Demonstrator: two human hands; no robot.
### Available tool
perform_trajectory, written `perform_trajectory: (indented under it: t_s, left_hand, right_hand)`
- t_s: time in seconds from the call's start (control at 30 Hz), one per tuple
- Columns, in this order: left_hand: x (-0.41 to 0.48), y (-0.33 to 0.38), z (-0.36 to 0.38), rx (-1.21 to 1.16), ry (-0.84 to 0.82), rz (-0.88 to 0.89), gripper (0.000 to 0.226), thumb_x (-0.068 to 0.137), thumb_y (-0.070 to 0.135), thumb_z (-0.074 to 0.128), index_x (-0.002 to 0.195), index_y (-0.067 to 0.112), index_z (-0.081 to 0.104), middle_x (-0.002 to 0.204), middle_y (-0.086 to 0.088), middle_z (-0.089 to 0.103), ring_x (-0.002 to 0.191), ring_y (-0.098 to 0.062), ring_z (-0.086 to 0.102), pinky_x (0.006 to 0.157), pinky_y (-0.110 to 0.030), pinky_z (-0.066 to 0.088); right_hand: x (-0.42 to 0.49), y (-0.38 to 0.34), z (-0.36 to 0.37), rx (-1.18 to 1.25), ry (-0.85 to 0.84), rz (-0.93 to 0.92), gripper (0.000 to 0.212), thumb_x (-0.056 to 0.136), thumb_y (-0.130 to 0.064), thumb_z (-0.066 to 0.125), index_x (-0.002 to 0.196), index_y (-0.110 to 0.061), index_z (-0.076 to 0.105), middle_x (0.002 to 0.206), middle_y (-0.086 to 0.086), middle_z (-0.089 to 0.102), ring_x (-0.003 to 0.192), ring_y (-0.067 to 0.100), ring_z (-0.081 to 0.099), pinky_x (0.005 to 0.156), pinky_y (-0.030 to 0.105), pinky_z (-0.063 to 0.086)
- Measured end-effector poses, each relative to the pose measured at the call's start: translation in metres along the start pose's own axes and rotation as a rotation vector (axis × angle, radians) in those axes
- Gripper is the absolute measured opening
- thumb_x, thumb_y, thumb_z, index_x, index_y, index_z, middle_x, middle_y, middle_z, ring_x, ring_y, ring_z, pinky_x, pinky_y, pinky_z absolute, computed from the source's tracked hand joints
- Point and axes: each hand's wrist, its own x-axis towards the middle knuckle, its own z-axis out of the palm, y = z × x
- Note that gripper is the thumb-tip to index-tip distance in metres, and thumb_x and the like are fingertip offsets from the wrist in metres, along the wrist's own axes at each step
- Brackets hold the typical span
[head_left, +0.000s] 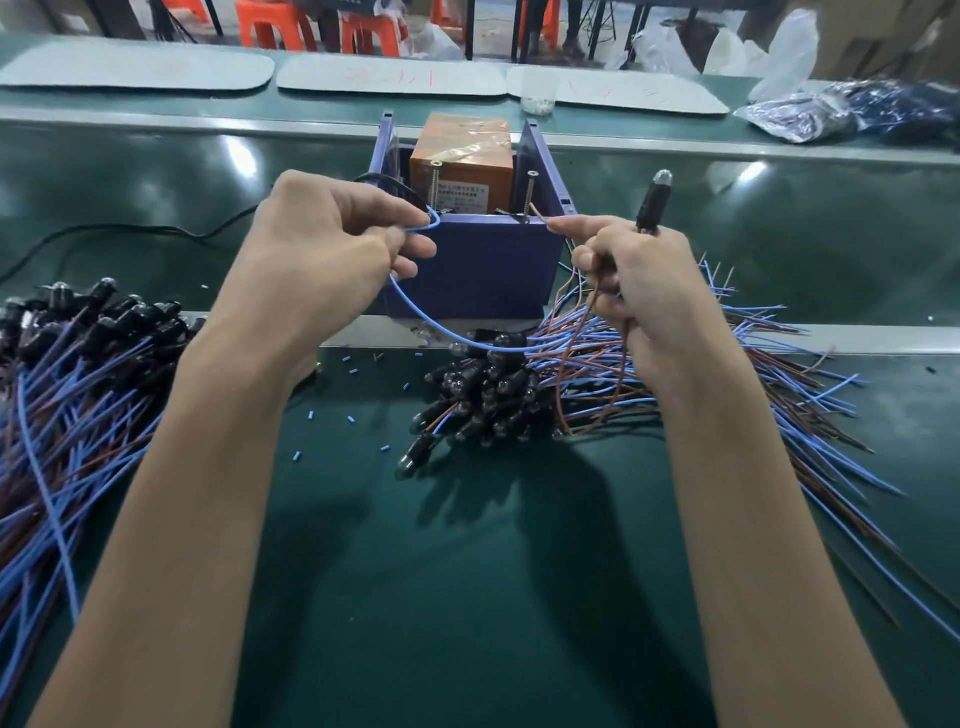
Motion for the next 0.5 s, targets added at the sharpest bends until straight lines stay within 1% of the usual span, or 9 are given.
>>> perform_trajectory:
  t_s: [0.23, 0.33, 0.5]
  left_hand:
    - [-0.0021, 0.0043, 0.0003, -0.010, -0.016, 0.017, 0.035, 0.093, 0.002, 0.053, 0.077, 0.029, 0.070, 0.070, 0.013, 0.073, 0.059, 0.001, 0.061, 0.069, -0.012, 0.051]
    - [-0.0039, 0.0058, 0.0012, -0.018, -0.022, 0.030, 0.036, 0.093, 0.002, 0.054, 0.078, 0.030, 0.070, 0.069, 0.013, 0.072, 0.058, 0.002, 0.060, 0.066, -0.010, 0.051]
    - [-0.0059, 0.0081, 0.0031, 0.004, -0.034, 0.059, 0.035, 0.094, 0.001, 0.054, 0.081, 0.030, 0.068, 0.076, 0.012, 0.070, 0.058, 0.004, 0.061, 0.061, -0.006, 0.047]
  right_hand:
    - [-0.0012, -0.0012, -0.0002, -0.014, 0.007, 0.003, 0.040, 0.092, 0.004, 0.032, 0.089, -0.010, 0.070, 0.060, -0.002, 0.040, 0.042, 0.004, 0.022, 0.035, 0.012, 0.019]
    - [-0.0017, -0.0024, 0.0001, -0.009, 0.006, 0.009, 0.039, 0.091, 0.004, 0.032, 0.089, -0.009, 0.069, 0.061, -0.001, 0.039, 0.042, 0.004, 0.021, 0.034, 0.012, 0.018]
    - [-0.0026, -0.0030, 0.0006, -0.024, 0.027, 0.029, 0.038, 0.094, 0.002, 0.035, 0.082, -0.015, 0.067, 0.061, -0.002, 0.041, 0.035, 0.004, 0.025, 0.033, 0.011, 0.019]
